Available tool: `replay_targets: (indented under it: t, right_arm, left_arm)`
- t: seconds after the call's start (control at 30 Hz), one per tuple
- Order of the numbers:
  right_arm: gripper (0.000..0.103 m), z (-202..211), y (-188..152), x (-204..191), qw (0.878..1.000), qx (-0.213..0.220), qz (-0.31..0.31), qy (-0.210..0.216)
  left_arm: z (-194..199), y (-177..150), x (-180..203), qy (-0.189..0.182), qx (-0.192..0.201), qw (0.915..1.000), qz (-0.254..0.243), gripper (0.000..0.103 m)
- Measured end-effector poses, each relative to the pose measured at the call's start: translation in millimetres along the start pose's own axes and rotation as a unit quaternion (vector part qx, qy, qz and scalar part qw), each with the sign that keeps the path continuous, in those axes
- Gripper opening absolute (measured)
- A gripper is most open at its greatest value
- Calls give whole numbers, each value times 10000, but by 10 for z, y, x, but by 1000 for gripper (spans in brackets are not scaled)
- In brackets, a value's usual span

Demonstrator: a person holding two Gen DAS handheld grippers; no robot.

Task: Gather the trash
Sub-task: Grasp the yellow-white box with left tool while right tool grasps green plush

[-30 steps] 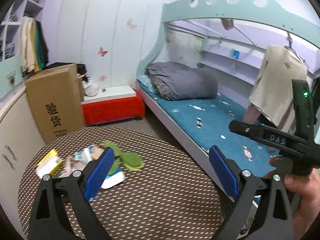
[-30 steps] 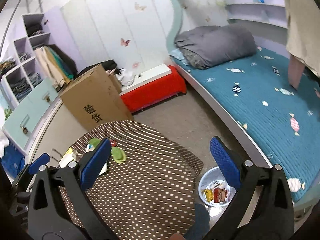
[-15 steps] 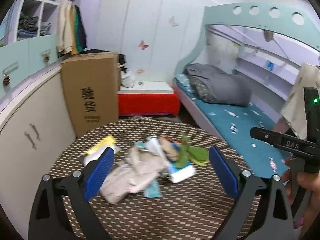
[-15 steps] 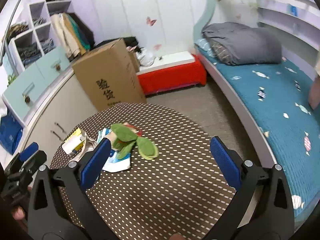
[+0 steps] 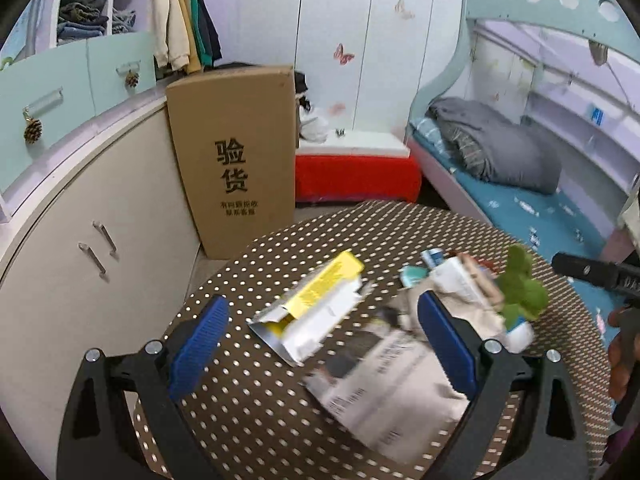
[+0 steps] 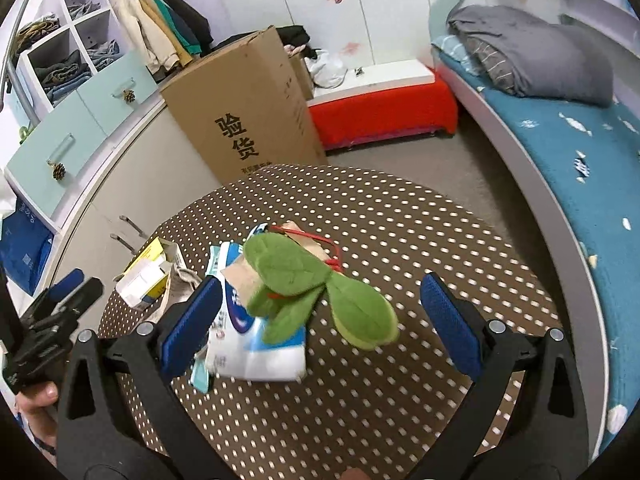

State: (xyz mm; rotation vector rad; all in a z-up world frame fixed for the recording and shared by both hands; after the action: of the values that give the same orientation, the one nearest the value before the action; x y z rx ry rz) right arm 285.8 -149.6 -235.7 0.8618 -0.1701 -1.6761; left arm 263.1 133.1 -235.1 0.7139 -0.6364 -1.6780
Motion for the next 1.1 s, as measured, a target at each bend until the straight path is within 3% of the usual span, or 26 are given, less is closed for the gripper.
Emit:
replay_targets:
  t: [0.13,0.2,0.27,0.37,0.47,0.63,0.8,1.1]
  right_arm:
    - [96,-228,64,-16,9999,-42,-36,-111]
    - [87,-354,47,-2,9996,-142,9,-231]
    - [69,-475,-15,28,9988,-328,35,-373]
    - [52,-560,-113,94,9977,-455,40,-502]
    - [40,-575,-176,129,9979,-452,91,-452]
    - [18,-542,-201,125,9985,-463,140,-262]
    - [16,-354,-178,180,9995,-311,-54,-43]
    - [16,220,-119,196,9999,107,19,98]
  left_arm:
    - [-251,-16,-47,18,-241,9995,-209,93]
    - [-376,-27,-42,-46,-357,9989,-314,93]
    - [-501,-51,-38,-95,-489,9980,-397,93]
    - [-645,-86,-18,-205,-650,9966,-452,93]
    - [-760,-111,4,-369,-794,9950,-477,71]
    - [-782,-84,5,-498,-708,9950,-491,54]
    - [-670,-89,-75,-446,-585,9971,-213,46]
    - [-49,26,-81,-196,-13,9998,28,44]
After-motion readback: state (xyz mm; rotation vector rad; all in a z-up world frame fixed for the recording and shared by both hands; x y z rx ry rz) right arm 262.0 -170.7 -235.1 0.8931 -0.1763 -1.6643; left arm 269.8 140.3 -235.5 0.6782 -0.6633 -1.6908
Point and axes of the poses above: each gripper's, at about its wrist camera, not at the fingertips, and z roughly against the way its jaws point, x to its right, y to its top, the point moved 5 cm from there along -z, roughly the way its jaws point, and after that the axes turned 13 degrees about -z, right-handed, at the moved point
